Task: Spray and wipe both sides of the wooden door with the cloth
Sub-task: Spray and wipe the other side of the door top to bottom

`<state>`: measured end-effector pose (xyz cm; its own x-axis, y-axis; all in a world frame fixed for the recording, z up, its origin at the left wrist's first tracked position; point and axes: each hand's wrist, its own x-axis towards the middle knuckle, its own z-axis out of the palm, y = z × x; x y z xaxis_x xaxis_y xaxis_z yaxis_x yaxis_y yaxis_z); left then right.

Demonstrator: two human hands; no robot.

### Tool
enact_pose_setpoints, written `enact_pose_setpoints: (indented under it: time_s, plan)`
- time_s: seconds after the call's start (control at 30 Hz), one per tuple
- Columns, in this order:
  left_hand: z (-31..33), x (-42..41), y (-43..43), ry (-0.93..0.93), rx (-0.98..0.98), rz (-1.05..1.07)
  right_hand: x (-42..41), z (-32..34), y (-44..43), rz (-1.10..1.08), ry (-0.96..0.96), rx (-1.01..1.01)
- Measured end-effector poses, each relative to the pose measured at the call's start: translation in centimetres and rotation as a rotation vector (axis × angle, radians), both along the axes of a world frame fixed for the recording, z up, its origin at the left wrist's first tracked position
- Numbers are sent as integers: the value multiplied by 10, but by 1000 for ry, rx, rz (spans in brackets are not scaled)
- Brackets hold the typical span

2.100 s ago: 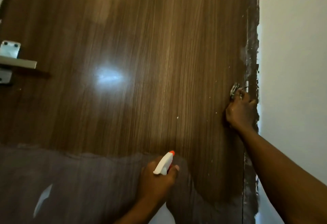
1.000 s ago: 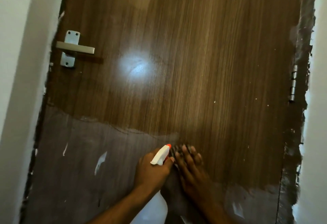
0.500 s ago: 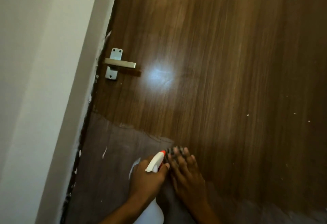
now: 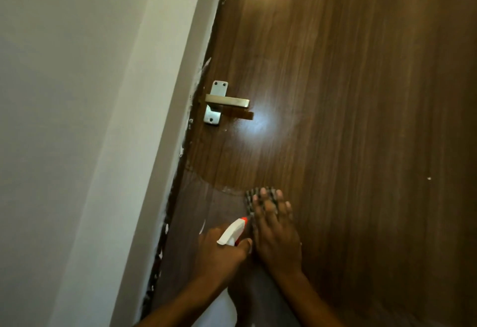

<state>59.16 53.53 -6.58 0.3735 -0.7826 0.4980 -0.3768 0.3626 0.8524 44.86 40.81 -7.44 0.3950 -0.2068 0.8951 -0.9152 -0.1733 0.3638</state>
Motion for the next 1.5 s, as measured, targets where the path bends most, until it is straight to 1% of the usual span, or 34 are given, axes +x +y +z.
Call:
enact_pose_setpoints:
  time_s: [0.03,0.1,0.13,0.17,0.2,0.27,0.33,0.37,0.4,0.47,0.57,0.63,0.7,0.77,0.8,0.87,0.97,1.0,1.03,1.07,1.13,1.2,1.27,1.33,1.4,1.43,1.5]
  plan:
    - [-1,7,-1,-30,-19,9,2,-13,1,11,64,27]
    - [-8,19,2,-36,8,14,-13,-37,6,52,201,50]
    - [-11,25,5,-14,28,8,-25,-44,8,79,246,40]
    - [-16,32,7,-1,40,3,-37,-47,12,101,250,18]
    - [-20,39,8,4,56,3,-46,-47,14,101,196,-9]
    - [-25,52,8,-10,86,24,-50,-32,17,69,-61,-28]
    - [-26,66,7,5,97,55,-20,-6,14,41,-313,-2]
    - [-25,72,6,15,94,67,4,9,14,30,-365,23]
    - [-23,76,7,24,104,76,30,21,11,26,-340,45]
    - [-23,86,8,39,90,88,77,31,-1,42,-151,62]
    - [-25,100,10,54,61,101,113,15,-15,44,127,75]
    - [-28,110,13,41,55,113,109,-9,-15,68,270,90]
    - [-33,116,16,27,57,109,81,-32,-11,84,436,95]
    - [-38,123,17,9,59,108,51,-30,-6,80,562,65]
    - [-39,125,18,4,63,109,42,-20,-6,74,551,43]
    - [-41,131,18,9,70,117,47,8,-11,57,400,20]
    - [-42,137,12,22,94,113,109,45,-17,73,74,44]
    - [-44,139,11,23,97,111,133,49,-19,85,9,61]
    - [-46,140,10,19,98,106,151,51,-19,90,-9,68]
    - [-49,141,9,14,93,107,165,48,-21,94,23,56]
    - [-61,143,8,20,82,103,176,22,-25,87,199,42]
    - [-77,143,5,64,80,96,169,-22,-28,88,407,61]
    - [-95,138,5,88,88,84,149,-69,-29,116,529,73]
    - [-107,133,4,64,84,66,120,-103,-24,154,539,97]
    - [-115,129,3,35,73,60,86,-112,-15,167,536,53]
    - [-117,129,1,23,71,63,74,-107,-12,151,517,13]
    - [-123,127,-2,-1,75,56,63,-91,-10,101,378,-29]
